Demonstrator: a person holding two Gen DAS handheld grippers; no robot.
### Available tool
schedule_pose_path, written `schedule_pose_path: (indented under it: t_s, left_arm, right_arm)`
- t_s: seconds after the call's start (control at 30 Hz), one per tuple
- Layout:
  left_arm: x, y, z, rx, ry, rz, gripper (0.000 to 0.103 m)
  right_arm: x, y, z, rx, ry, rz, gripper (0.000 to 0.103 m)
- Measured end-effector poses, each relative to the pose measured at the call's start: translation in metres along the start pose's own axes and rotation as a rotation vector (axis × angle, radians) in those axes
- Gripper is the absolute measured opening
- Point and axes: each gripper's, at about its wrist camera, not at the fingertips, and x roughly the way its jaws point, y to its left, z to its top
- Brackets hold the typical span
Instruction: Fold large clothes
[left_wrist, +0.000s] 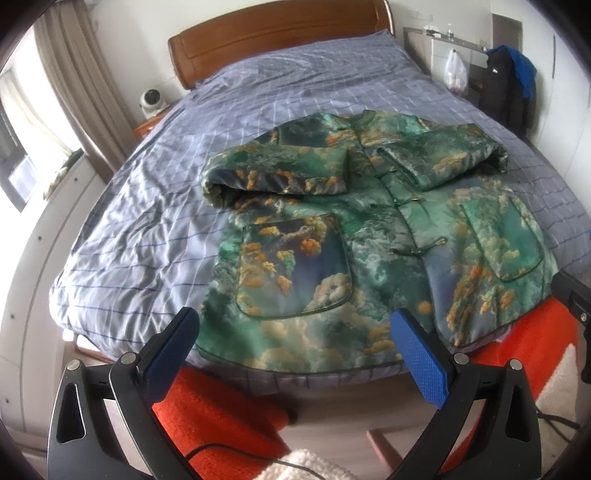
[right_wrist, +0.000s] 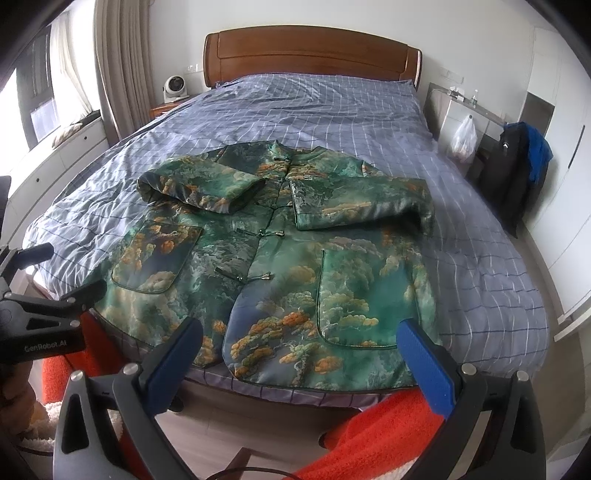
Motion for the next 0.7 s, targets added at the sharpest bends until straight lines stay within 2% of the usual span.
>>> schedule_pose_path:
  t_s: [0.23, 0.37, 0.53, 0.7]
  left_arm:
    - [0.001, 0.004, 0.004, 0.008, -0.017, 0.007, 0.103]
    - [0.001, 0.005, 0.008, 0.005, -0.024, -0.021, 0.103]
    - [0.000, 0.012, 0.012, -0.008, -0.053, -0.019, 0.103]
    - [0.001, 0.027, 0.014, -0.060, -0.095, -0.002, 0.103]
  right_arm:
    - [0.001, 0.011, 0.003, -0.047, 0.006, -0.016, 0.103]
    - [0.000, 0.013, 0.008, -0.046, -0.002, -0.023, 0.103]
    - [-0.003, 0.012, 0.013, -0.028, -0.025, 0.035, 0.103]
    - [-0.006, 0.014, 0.023, -0.087, -0.089, 0.064, 0.103]
